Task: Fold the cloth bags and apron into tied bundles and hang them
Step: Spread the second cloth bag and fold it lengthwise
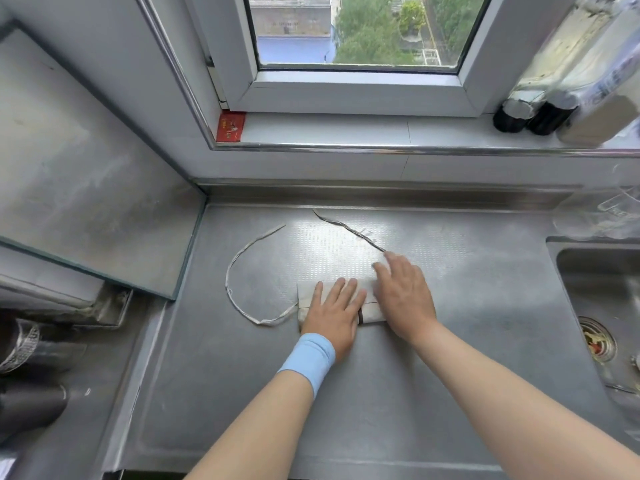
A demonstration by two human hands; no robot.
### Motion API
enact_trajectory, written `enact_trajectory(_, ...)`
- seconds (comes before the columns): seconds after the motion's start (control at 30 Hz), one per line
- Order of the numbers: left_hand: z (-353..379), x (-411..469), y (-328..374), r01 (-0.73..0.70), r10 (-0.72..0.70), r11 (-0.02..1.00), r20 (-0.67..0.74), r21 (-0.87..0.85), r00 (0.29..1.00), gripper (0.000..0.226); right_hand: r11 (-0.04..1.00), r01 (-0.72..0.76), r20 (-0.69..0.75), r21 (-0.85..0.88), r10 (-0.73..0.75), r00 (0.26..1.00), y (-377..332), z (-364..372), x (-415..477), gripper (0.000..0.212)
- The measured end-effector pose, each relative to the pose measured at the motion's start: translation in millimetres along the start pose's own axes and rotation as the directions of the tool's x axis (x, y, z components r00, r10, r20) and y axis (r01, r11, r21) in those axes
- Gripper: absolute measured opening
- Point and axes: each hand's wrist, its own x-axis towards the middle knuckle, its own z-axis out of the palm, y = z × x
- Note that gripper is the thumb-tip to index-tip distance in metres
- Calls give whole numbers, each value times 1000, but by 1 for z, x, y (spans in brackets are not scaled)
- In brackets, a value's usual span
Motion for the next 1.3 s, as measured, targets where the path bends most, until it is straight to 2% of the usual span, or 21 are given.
enact_trajectory(0.07, 9, -3, -2, -2, 2, 1000, 4, 16, 1000, 55, 983, 165, 38, 80, -168, 985, -3, 12, -12, 45)
enact_trajectory(0.1, 12, -5, -5, 2, -2, 1000, -14, 18, 1000, 56, 977, 181, 103, 115, -193, 976, -3, 15, -19, 51)
enact_trajectory(0.2, 20, -12, -15, -39, 41, 998, -33, 56, 999, 58, 979, 122, 287, 163, -166, 943, 4, 19, -31, 63)
enact_trajectory(0.27, 22, -17, -23, -52, 54, 996, -21, 69, 998, 61, 978, 118, 351, 174, -174, 920, 11, 18, -31, 66)
enact_trajectory(0.5, 13, -33, -45, -14, 14, 1000, 7, -8, 1000, 62, 973, 155, 410, 169, -212, 887, 19, 8, -29, 69)
enact_trajectory(0.63, -2, -34, -36, 46, -43, 995, -37, 85, 998, 60, 965, 217, 362, 147, -257, 896, 21, -3, -26, 81)
enact_trajectory(0.7, -10, -31, -28, 63, -60, 992, -35, 114, 998, 60, 946, 296, 304, 132, -323, 896, 19, -10, -24, 74)
enact_trajectory(0.77, -17, -31, -25, 71, -66, 991, -47, 110, 997, 62, 914, 382, 211, 138, -404, 890, 15, -13, -24, 51)
enact_trajectory(0.83, -21, -31, -24, 86, -82, 995, -58, 57, 995, 61, 897, 427, 161, 116, -441, 883, 11, -13, -23, 32)
enact_trajectory(0.9, -23, -33, -25, 101, -102, 995, -80, -17, 992, 53, 895, 443, 134, 54, -446, 885, 9, -9, -24, 24)
enact_trajectory(1.0, -21, -31, -32, 110, -117, 990, -77, -89, 990, 38, 909, 417, 75, -4, -415, 906, 9, -6, -26, 24)
enact_trajectory(1.13, -18, -26, -43, 165, -191, 949, -76, -268, 979, 26, 963, 263, 48, 55, -266, 963, 7, -10, -21, 24)
enact_trajectory(1.3, -21, -18, -47, 229, -248, 928, -28, -293, 968, 24, 994, 62, 264, 85, -82, 961, 10, -19, -13, 37)
